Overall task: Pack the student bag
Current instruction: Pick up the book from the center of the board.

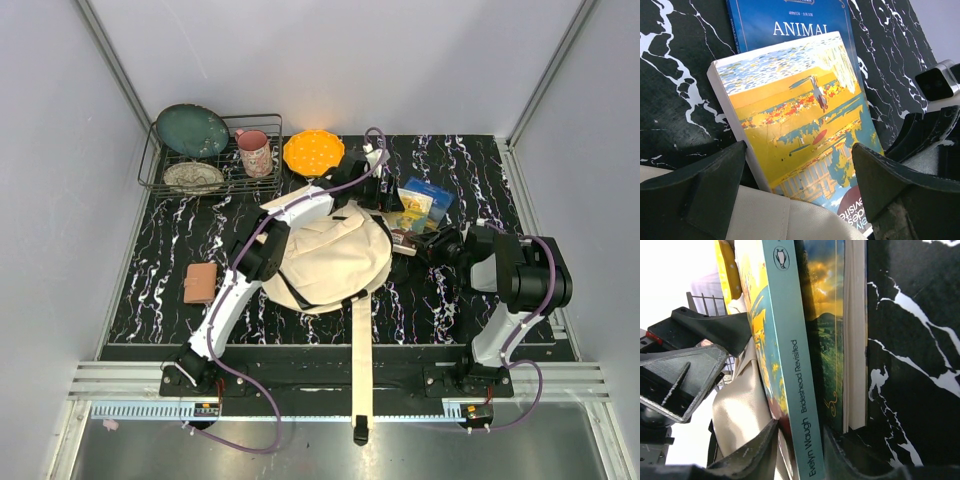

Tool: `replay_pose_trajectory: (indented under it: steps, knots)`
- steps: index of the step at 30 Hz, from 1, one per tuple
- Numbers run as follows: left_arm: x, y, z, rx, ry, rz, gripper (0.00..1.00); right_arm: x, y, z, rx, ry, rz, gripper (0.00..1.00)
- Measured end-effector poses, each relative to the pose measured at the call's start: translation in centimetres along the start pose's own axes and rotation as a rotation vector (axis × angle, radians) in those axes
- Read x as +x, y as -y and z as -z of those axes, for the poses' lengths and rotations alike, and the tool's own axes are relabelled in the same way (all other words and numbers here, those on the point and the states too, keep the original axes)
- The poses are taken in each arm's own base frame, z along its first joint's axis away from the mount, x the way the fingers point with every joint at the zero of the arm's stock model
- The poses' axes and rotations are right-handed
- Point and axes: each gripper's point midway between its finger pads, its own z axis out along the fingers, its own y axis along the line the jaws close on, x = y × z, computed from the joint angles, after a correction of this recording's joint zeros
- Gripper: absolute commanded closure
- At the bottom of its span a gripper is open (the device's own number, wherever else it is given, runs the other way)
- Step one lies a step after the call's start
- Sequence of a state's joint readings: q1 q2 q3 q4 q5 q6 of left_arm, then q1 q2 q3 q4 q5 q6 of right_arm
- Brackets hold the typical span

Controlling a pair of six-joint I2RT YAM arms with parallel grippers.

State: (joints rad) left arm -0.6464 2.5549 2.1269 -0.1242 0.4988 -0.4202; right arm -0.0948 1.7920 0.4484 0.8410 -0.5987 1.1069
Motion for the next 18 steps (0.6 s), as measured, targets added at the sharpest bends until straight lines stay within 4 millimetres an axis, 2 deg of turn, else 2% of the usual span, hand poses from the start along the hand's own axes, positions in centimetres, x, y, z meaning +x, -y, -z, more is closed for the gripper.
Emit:
replay_pose_trajectory:
  steps: [2,3,4,5,8,10,11,14,16,18]
  knots:
    - [0.2,0.0,-0.1,0.008,0.001,-0.003,0.14,0.1,0.0,0.1,-0.003,-0.007,0.001,0.64]
    - [0.3,-0.1,-0.1,0.008,0.000,-0.003,0.15,0.2,-0.1,0.1,-0.007,-0.011,0.003,0.73]
    - [0.5,-0.2,-0.2,0.010,0.000,-0.004,0.17,0.2,-0.3,0.1,-0.011,-0.012,0.006,0.94]
    - [0.7,-0.2,-0.2,0.011,-0.003,-0.002,0.18,0.2,-0.5,0.2,-0.016,-0.014,0.012,1.00]
    - [1.5,-0.4,-0.1,0.010,-0.013,0.001,0.15,0.2,-1.4,0.6,-0.034,-0.015,0.046,1.00]
    - [2.5,0.1,0.5,0.013,-0.035,0.010,0.01,0.1,-2.0,1.1,-0.026,-0.004,0.066,1.00]
    - [2.7,0.5,0.7,0.015,-0.042,0.010,0.01,0.0,-2.4,1.5,-0.019,0.006,0.080,1.00]
    - [3.4,2.6,2.1,0.018,-0.060,0.004,0.01,-0.2,-4.2,3.6,0.012,0.059,0.144,1.00]
    - [3.0,4.1,3.5,0.020,-0.051,-0.006,0.01,-0.7,-5.9,5.3,0.018,0.111,0.200,1.00]
    - [1.7,6.2,5.5,0.033,-0.012,-0.029,0.01,-1.3,-7.5,6.6,0.016,0.158,0.250,1.00]
